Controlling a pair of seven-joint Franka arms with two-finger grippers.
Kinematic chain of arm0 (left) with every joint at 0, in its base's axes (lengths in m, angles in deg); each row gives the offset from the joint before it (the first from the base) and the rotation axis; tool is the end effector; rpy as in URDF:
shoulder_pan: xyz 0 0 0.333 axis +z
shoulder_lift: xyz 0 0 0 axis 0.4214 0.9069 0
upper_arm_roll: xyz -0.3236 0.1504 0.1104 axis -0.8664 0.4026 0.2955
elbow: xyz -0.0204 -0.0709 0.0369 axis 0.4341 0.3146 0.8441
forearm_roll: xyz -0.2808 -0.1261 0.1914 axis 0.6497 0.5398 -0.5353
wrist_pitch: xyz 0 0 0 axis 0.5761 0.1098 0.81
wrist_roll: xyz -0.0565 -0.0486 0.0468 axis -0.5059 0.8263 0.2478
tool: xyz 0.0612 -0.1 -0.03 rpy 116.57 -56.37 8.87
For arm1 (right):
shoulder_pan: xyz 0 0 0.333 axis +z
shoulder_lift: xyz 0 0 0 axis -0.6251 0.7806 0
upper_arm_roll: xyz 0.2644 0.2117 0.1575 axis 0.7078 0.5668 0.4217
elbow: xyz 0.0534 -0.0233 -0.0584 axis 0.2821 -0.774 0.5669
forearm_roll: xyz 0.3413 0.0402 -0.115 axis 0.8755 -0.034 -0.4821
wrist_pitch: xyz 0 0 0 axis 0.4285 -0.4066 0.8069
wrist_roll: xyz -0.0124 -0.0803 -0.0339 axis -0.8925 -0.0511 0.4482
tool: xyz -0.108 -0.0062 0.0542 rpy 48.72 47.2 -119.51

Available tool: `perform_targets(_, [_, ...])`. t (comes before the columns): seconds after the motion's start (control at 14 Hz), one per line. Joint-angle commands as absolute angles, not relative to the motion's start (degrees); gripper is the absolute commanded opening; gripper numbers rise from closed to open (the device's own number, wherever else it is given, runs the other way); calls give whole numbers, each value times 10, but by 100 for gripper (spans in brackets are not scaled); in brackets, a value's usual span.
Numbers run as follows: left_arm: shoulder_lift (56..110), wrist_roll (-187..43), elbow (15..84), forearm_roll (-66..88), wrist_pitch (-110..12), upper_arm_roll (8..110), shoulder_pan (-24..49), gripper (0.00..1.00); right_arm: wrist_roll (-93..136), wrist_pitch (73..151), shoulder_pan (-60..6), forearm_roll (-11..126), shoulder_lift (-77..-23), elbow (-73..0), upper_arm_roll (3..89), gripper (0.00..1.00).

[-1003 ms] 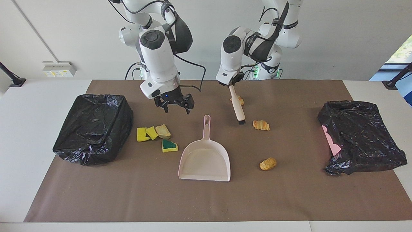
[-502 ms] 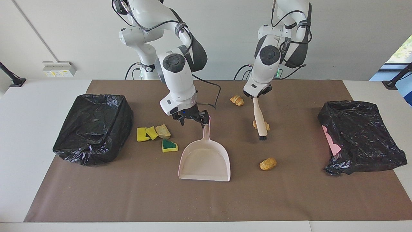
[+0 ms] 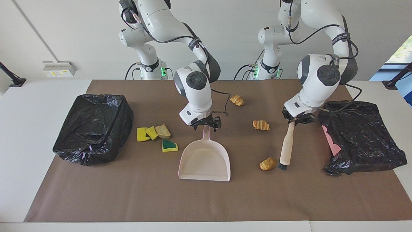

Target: Sweep and dump trash in bin

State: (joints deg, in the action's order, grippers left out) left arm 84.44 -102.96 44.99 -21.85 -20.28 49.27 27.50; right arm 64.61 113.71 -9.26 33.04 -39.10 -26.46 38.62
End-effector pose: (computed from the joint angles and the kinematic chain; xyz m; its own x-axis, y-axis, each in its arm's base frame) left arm 0.5755 -0.0838 0.4715 0.8725 -0.4705 -0.1316 -0.4787 -0.8772 -0.0374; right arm 0.5845 0.3368 0.4131 0.9874 -0.1478 -0.0563 -0.1518 -0.9854 -0.0768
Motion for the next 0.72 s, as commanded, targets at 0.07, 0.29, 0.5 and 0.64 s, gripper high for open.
perform_targets(0.07, [926, -1067, 364, -273, -221, 484, 284, 0, 632, 1108, -99, 323, -409, -283, 391, 83])
perform_targets(0.29, [948, -1068, 352, -290, -271, 484, 283, 0, 632, 1111, -97, 332, -409, -284, 391, 71])
perform_targets(0.5, [950, -1119, 370, -289, -315, 483, 277, 0, 632, 1113, -96, 333, -411, -287, 391, 50])
perform_targets(0.64, [952, -1208, 373, -290, -326, 484, 277, 0, 632, 1110, -95, 333, -412, -288, 391, 14])
